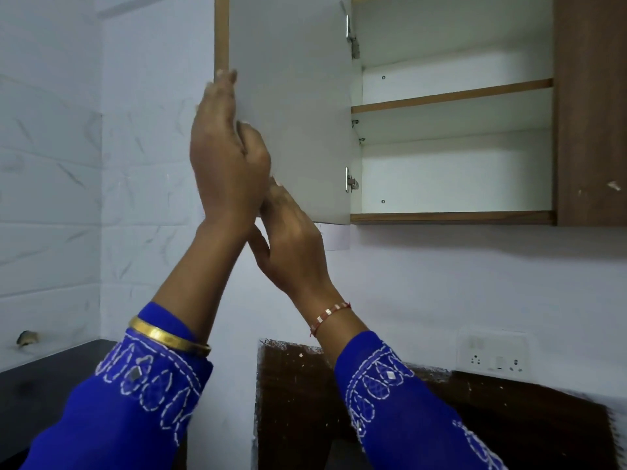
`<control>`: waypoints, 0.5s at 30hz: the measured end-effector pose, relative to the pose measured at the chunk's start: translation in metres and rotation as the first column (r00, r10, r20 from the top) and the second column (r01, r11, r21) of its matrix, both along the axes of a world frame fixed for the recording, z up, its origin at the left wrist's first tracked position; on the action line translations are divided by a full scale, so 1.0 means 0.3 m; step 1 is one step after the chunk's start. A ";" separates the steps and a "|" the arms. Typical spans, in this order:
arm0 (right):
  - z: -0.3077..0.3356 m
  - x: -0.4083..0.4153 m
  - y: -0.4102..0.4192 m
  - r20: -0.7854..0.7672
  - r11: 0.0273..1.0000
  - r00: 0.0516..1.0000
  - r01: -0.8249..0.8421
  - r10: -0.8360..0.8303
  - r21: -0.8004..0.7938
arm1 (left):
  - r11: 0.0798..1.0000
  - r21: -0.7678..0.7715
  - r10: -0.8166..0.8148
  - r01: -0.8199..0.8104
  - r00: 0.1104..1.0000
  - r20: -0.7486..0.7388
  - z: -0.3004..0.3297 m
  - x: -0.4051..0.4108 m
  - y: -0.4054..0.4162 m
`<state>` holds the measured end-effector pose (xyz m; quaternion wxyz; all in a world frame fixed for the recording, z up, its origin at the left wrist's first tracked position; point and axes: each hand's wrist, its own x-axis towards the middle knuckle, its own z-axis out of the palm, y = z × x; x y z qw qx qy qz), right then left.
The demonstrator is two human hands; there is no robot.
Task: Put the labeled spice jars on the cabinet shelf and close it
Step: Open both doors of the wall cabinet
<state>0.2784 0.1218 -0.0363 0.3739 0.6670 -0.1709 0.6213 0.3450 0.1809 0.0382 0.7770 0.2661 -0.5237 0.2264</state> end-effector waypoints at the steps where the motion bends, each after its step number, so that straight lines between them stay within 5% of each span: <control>1: 0.003 -0.038 -0.002 -0.011 1.000 1.000 0.011 -0.011 0.007 | 0.999 -0.044 0.018 -0.016 0.999 0.041 -0.004 -0.043 0.013; 15: 0.047 -0.879 -0.004 0.021 0.954 0.956 0.293 -0.294 0.059 | 0.953 0.037 -0.304 0.302 0.936 0.180 -0.025 -0.834 -0.018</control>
